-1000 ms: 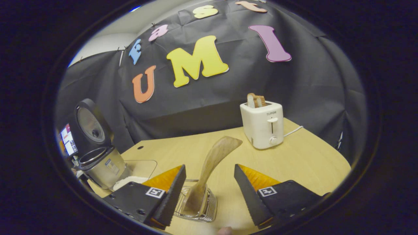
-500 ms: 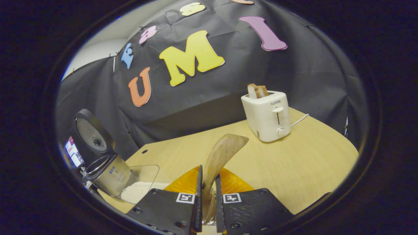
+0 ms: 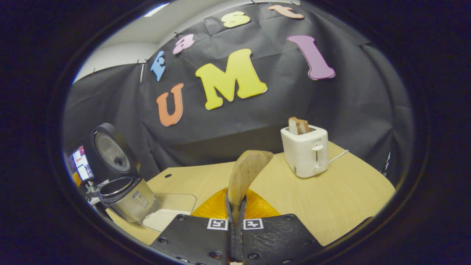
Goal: Close the left gripper, press the button to open the rice cooker; take a wooden spoon from the chopstick holder with the right hand, scoop a spoonful of rice and pour it into the rice cooker, then put the wooden spoon back into the chopstick holder.
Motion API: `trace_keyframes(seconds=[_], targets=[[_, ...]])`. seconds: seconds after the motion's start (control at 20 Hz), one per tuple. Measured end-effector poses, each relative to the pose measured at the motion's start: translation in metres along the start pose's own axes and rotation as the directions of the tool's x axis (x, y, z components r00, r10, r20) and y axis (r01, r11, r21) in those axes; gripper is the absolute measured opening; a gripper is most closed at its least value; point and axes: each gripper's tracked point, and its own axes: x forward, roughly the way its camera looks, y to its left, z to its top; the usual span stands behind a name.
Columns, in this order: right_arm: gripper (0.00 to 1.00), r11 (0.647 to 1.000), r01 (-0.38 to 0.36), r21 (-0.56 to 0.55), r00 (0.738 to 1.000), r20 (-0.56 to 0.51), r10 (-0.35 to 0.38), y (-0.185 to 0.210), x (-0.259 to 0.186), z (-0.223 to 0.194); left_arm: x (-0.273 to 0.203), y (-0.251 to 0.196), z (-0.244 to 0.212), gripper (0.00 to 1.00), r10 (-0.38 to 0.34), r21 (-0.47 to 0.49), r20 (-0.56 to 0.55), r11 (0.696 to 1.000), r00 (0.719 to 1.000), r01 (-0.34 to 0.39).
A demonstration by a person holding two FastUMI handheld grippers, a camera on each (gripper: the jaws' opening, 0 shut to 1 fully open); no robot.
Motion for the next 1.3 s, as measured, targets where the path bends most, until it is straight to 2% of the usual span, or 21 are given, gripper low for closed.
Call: trace_keyframes(seconds=[0.2, 0.4, 0.5, 0.65, 0.8, 1.0, 1.2, 1.3], targets=[[0.00, 0.999, -0.034, -0.026, 0.998, 0.050, 0.035, 0.032, -0.008, 0.034, -0.002, 0.019, 0.002, 0.98, 0.033, 0.002, 0.002, 0.999, 0.999, -0.033], [0.00, 0.993, -0.089, -0.078, 0.992, 0.077, 0.095, 0.082, 0.001, 0.054, -0.004, 0.025, 0.002, 0.98, 0.025, -0.013, -0.001, 1.000, 1.000, -0.025], [0.00, 0.990, -0.121, -0.074, 0.990, 0.058, 0.126, 0.105, 0.011, 0.052, -0.007, 0.024, 0.002, 0.98, 0.010, -0.003, -0.009, 1.000, 1.000, -0.010], [0.00, 0.983, -0.153, -0.098, 0.988, -0.019, 0.152, 0.134, 0.028, 0.026, -0.011, 0.029, 0.006, 0.98, 0.015, 0.027, 0.002, 1.000, 1.000, -0.015], [0.01, 0.974, -0.111, -0.200, 0.991, -0.089, 0.095, 0.140, 0.039, -0.007, -0.013, 0.034, 0.009, 0.98, 0.027, 0.022, 0.013, 0.999, 1.000, -0.028], [0.00, 0.947, -0.077, -0.311, 0.994, -0.098, 0.048, 0.148, 0.039, -0.031, -0.012, 0.029, 0.011, 0.98, 0.006, 0.001, 0.019, 1.000, 1.000, -0.006], [0.01, 0.885, -0.031, -0.465, 0.997, -0.072, -0.003, 0.156, 0.039, -0.046, -0.009, 0.030, 0.008, 0.98, 0.006, 0.003, 0.018, 1.000, 1.000, -0.006], [0.00, 0.870, -0.011, -0.492, 0.996, -0.080, -0.032, 0.156, 0.044, -0.055, -0.008, 0.034, 0.002, 0.98, 0.015, -0.007, -0.002, 1.000, 1.000, -0.015]])
